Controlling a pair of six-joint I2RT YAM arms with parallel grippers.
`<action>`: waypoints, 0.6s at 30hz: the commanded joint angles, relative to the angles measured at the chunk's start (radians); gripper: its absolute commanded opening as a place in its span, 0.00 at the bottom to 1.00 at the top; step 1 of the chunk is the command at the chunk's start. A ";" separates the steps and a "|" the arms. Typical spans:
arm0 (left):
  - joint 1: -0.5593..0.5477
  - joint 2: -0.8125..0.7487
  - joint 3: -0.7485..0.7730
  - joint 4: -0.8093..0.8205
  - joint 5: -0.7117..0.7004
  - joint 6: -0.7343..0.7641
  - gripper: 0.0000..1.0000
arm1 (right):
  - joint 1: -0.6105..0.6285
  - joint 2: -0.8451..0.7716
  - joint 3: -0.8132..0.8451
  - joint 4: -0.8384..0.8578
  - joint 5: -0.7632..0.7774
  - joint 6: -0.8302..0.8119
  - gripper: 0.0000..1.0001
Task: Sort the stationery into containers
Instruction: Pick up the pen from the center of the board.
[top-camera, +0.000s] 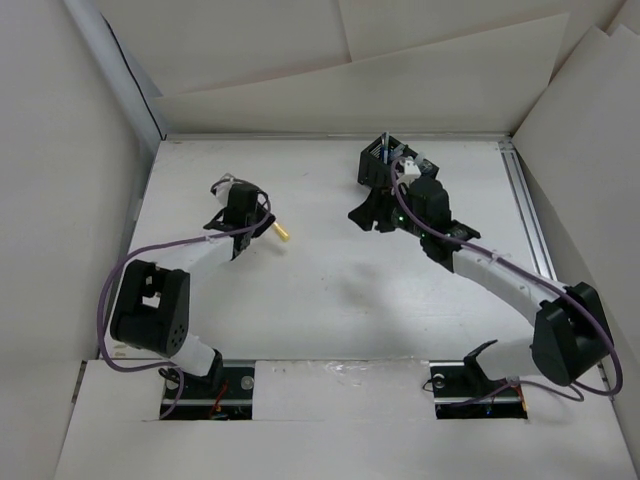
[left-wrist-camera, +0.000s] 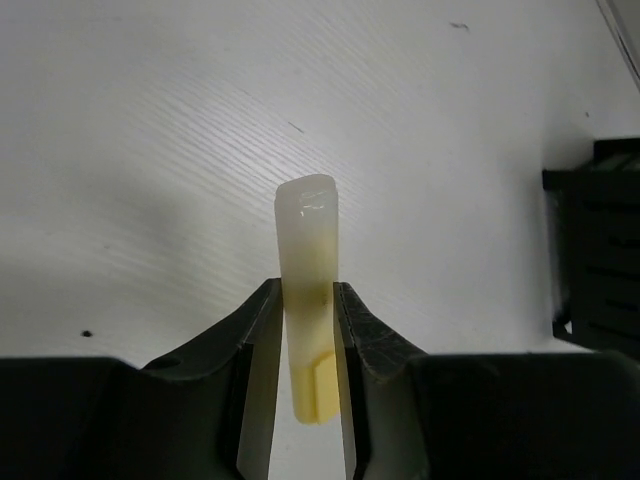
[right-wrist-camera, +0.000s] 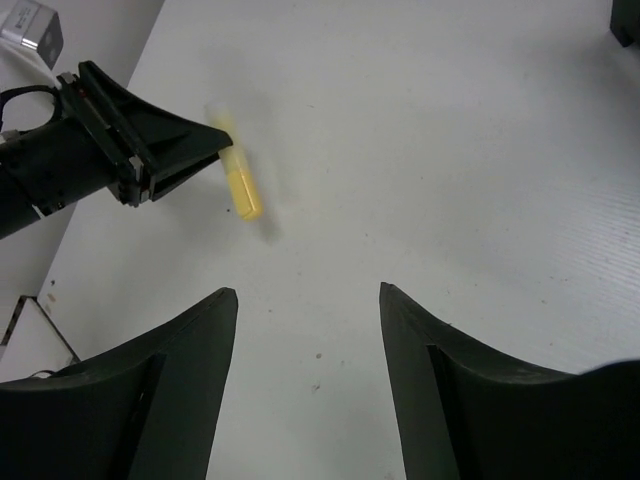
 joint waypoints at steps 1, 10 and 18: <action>-0.048 -0.016 -0.016 0.110 0.082 0.067 0.09 | -0.012 0.036 0.064 0.026 -0.054 -0.005 0.66; -0.085 -0.048 -0.154 0.382 0.352 0.116 0.11 | -0.061 0.171 0.169 0.061 -0.187 0.018 0.68; -0.119 -0.039 -0.163 0.423 0.412 0.139 0.12 | -0.061 0.359 0.212 0.150 -0.264 0.078 0.68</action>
